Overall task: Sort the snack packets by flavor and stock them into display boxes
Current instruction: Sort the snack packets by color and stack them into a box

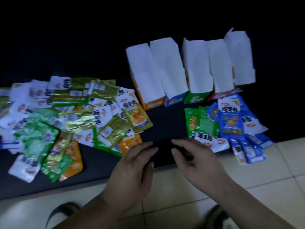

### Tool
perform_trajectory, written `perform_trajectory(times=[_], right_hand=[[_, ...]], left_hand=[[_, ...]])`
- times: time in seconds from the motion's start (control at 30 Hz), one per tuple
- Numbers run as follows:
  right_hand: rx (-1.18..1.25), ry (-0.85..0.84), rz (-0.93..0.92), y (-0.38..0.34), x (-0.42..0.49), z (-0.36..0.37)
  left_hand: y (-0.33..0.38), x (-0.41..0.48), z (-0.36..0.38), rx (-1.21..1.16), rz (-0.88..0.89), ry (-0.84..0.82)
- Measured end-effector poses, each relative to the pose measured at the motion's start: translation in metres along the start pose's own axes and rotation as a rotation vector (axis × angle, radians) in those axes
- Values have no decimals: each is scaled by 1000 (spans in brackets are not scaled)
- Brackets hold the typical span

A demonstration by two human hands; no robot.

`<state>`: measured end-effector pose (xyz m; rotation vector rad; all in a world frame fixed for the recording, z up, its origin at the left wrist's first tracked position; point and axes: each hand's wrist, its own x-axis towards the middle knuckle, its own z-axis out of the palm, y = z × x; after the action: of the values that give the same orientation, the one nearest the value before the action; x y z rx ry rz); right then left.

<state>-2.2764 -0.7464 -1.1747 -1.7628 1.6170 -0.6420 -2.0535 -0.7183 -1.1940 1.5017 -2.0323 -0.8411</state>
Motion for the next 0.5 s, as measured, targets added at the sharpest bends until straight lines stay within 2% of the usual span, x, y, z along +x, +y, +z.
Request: perform_trajectory(times=[0.07,0.13,0.27,0.4,0.5], right_hand=[[-54,-6,-120,-18,11,16],[-50,-53,-130,-34,20,34],[-123,-232,-141,-50,48,65],[-358,-406,-117,-62,69,89],[-215,-390,-71,-61,70,93]], left_hand=[[-15,-1,-13,71,-16,65],[-30,-3,-23,184,-41,96],[-53,-8,-26,454,-137,3],[-71,-18,-32,521,-130,-54],[-75,-19,-44,544,-131,-38]])
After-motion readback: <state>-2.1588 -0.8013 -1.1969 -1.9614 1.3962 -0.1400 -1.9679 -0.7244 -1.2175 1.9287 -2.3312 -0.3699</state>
